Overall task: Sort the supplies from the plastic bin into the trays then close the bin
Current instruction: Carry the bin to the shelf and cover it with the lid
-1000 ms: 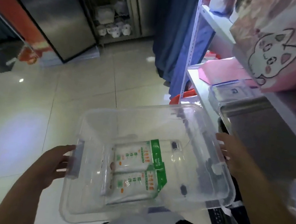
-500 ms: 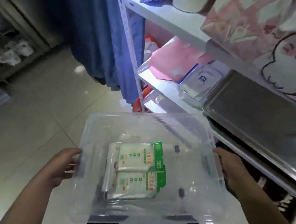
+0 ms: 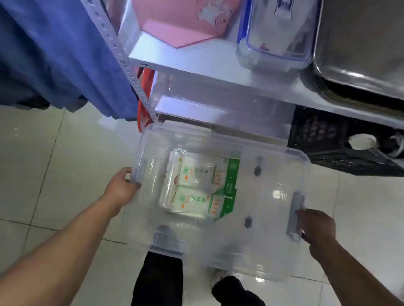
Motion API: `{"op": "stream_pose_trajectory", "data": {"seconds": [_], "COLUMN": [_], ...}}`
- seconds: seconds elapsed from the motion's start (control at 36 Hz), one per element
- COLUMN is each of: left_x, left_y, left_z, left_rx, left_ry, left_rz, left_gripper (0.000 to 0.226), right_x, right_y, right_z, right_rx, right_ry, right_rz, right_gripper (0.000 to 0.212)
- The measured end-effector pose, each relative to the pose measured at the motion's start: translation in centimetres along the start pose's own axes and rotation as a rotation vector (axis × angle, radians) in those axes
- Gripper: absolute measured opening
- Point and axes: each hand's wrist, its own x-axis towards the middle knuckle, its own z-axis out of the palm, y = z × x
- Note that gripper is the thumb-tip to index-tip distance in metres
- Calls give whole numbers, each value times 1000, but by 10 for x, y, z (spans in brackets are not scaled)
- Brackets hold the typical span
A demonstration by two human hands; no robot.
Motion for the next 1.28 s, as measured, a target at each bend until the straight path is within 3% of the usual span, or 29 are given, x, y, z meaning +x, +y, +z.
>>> {"op": "stream_pose_trajectory", "data": {"seconds": [0.08, 0.31, 0.39, 0.64, 0.75, 0.83, 0.92, 1.0, 1.08, 1.19, 1.28], "left_x": [63, 186, 217, 265, 264, 264, 274, 287, 300, 310, 302], "left_y": [-6, -28, -43, -67, -56, -21, 26, 69, 112, 144, 130], "left_z": [20, 84, 107, 134, 146, 153, 167, 194, 222, 239, 245], "left_rx": [85, 179, 195, 140, 279, 362, 567, 743, 832, 1000, 1038], "left_ry": [-27, 24, 64, 158, 354, 455, 532, 574, 564, 542, 607], "left_rz": [-2, 36, 90, 146, 356, 639, 900, 1024, 1034, 965, 927], "left_gripper": [34, 35, 39, 37, 60, 68, 76, 89, 95, 73, 52], "right_x": [45, 169, 208, 283, 293, 301, 309, 309, 312, 317, 318], "right_y": [6, 33, 48, 73, 90, 107, 120, 123, 127, 128, 128], "right_z": [44, 130, 159, 213, 225, 231, 238, 245, 249, 253, 253], "right_rx": [-5, -150, -149, -175, -121, -273, -259, -419, -584, -584, -624], "right_ry": [50, 83, 116, 203, 288, 313, 325, 363, 386, 399, 382], "right_rz": [-36, -193, -255, -462, -571, -772, -870, -1114, -1294, -1276, -1245], "right_gripper": [13, 7, 20, 31, 40, 45, 71, 77, 73, 70, 70]}}
